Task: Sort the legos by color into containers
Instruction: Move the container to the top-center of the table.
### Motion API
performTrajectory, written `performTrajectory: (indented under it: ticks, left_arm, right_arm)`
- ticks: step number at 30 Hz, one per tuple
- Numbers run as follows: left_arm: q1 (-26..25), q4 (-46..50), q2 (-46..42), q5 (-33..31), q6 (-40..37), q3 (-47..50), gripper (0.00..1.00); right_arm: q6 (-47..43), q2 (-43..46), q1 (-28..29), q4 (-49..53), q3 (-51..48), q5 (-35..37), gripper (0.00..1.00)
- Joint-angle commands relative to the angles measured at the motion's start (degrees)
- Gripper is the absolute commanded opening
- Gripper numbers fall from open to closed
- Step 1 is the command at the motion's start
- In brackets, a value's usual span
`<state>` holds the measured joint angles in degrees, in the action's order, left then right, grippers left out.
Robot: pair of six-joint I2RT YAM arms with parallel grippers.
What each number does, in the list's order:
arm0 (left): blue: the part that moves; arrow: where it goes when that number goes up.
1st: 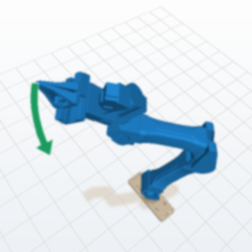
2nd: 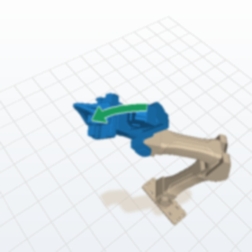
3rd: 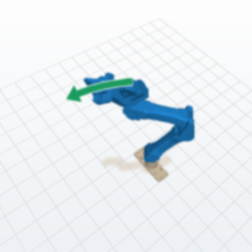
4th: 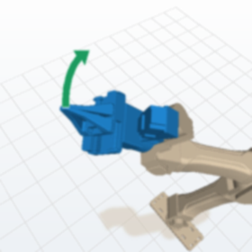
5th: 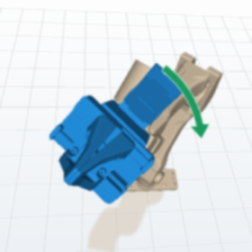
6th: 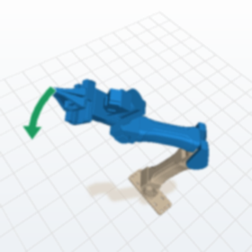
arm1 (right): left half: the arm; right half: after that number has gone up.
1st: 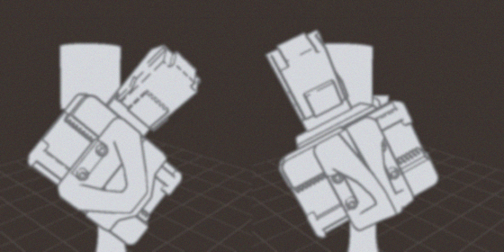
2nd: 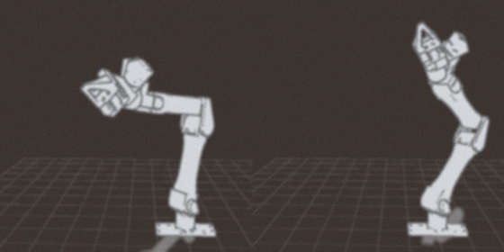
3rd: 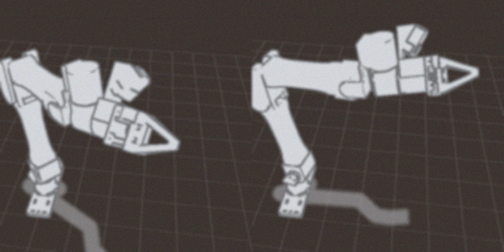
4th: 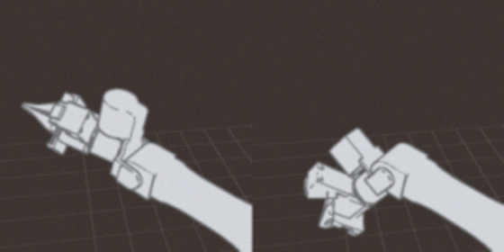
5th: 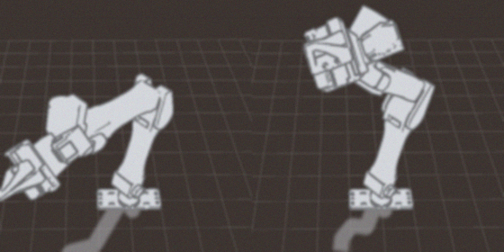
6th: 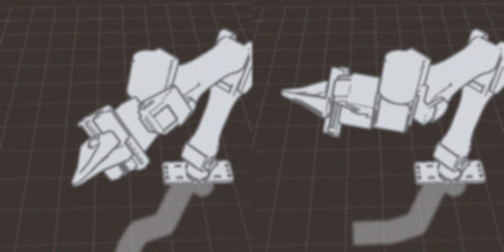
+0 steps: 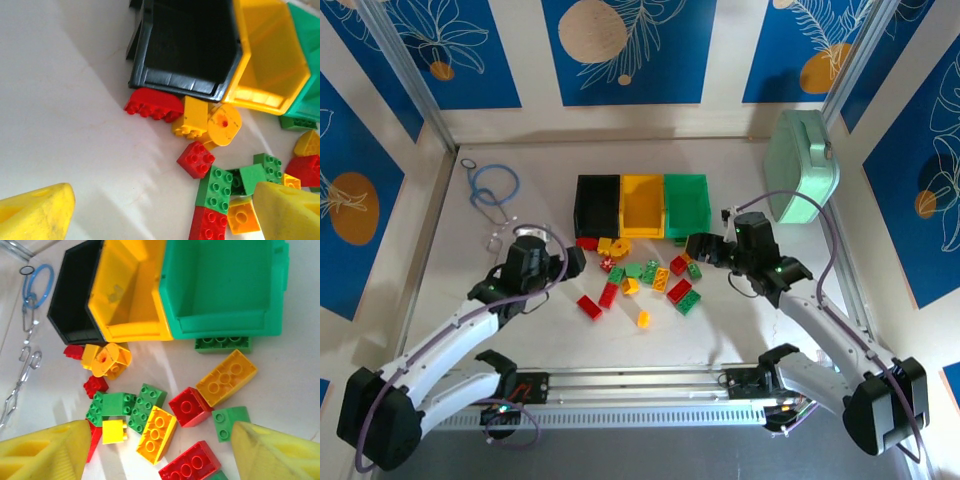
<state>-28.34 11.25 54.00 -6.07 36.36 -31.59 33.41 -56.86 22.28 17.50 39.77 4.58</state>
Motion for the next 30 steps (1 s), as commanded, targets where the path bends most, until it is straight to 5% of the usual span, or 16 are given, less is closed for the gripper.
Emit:
performTrajectory:
  ticks: [1, 7, 13, 24, 30]
  left_arm:
    - [-0.36, 2.36, 4.30, -0.96, -1.23, -5.57, 0.90]
    - [2.66, 6.19, 19.81, 0.00, -2.87, -18.54, 0.81]
    - [6.63, 10.23, 32.54, 1.06, -4.79, -29.43, 0.78]
    - [8.69, 14.53, 49.02, 2.54, -9.88, -44.47, 0.80]
    - [8.69, 17.56, 55.42, 1.36, -12.11, -50.01, 0.63]
  right_arm:
    - [-1.12, -3.95, -2.07, 2.37, 2.96, -0.62, 0.71]
    - [-3.92, -18.31, -8.52, 5.72, 12.53, -4.40, 0.57]
    - [-7.94, -31.35, -12.09, 9.21, 22.77, -4.96, 0.55]
    - [-13.18, -49.66, -10.31, 15.35, 39.14, 0.97, 0.52]
    - [-14.98, -55.23, -8.85, 17.11, 43.90, 3.57, 0.39]
